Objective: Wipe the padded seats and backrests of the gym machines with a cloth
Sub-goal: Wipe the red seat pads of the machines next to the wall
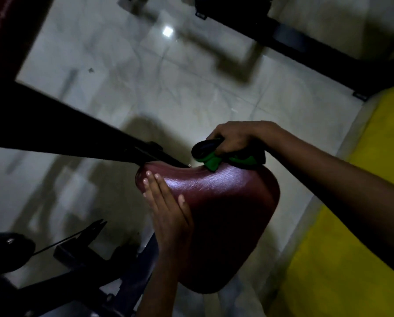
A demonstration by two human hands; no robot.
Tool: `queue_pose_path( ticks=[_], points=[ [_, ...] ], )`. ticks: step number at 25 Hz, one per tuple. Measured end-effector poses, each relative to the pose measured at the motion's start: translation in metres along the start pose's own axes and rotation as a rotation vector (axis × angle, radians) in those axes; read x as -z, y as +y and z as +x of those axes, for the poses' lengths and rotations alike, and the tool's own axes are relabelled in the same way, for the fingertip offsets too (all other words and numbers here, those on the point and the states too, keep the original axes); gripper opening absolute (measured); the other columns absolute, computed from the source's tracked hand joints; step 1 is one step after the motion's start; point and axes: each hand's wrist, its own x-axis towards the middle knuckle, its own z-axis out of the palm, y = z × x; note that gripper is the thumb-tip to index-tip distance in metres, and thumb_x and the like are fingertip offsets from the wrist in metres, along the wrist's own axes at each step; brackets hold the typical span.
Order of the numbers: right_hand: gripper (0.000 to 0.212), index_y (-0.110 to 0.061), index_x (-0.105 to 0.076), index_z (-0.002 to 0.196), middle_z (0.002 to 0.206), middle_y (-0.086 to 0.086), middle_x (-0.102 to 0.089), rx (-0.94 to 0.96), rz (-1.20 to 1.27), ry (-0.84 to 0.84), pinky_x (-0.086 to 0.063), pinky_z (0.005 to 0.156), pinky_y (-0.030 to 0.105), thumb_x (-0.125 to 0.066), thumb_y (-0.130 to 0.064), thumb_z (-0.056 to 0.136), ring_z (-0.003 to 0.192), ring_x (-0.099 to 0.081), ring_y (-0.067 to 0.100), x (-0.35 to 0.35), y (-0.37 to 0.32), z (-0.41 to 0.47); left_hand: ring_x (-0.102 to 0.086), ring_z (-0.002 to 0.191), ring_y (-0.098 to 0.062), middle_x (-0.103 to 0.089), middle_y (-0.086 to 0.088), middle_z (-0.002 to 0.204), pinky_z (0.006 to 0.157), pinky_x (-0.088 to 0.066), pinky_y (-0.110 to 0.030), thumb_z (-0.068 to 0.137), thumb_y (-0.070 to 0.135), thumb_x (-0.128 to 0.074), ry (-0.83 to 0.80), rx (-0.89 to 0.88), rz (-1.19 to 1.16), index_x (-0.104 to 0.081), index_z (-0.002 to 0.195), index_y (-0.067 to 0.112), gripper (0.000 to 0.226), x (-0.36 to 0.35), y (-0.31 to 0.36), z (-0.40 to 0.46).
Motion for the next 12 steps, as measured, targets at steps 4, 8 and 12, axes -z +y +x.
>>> queue_pose_path(
  ticks=[4,8,12],
  points=[
    [0.035,-0.039,-0.062,0.116,0.108,-0.005,-0.064,-0.041,0.086,0.128,-0.045,0.079,0.027,-0.064,-0.031,0.082,0.097,-0.059,0.015,-0.009,0.007,-0.002,-0.020,0.139,-0.039,-0.027,-0.023,0.151,0.113,-0.009,-0.050,0.089,0.021,-0.032,-0.058,-0.218,0.175,-0.028,0.143,-0.004,0.059,0.005,0.001,0.007],
    [0.036,-0.037,-0.063,0.116,0.106,-0.006,-0.064,-0.070,0.248,0.218,-0.043,0.078,0.025,-0.061,-0.025,0.083,0.097,-0.058,0.014,-0.014,0.027,-0.019,-0.036,0.136,-0.029,-0.042,-0.009,0.147,0.110,-0.022,-0.053,0.085,0.020,-0.036,-0.192,-0.691,0.225,-0.041,0.141,0.010,0.057,0.002,0.012,0.015],
    [0.031,-0.025,-0.063,0.113,0.106,0.001,-0.062,-0.165,0.497,0.416,-0.041,0.079,0.025,-0.055,-0.011,0.085,0.098,-0.058,0.018,-0.036,0.062,-0.044,-0.038,0.134,-0.026,-0.043,-0.007,0.147,0.108,-0.029,-0.048,0.093,0.024,-0.037,-0.194,-0.771,0.255,-0.045,0.141,0.011,0.050,0.008,0.007,0.024]
  ],
)
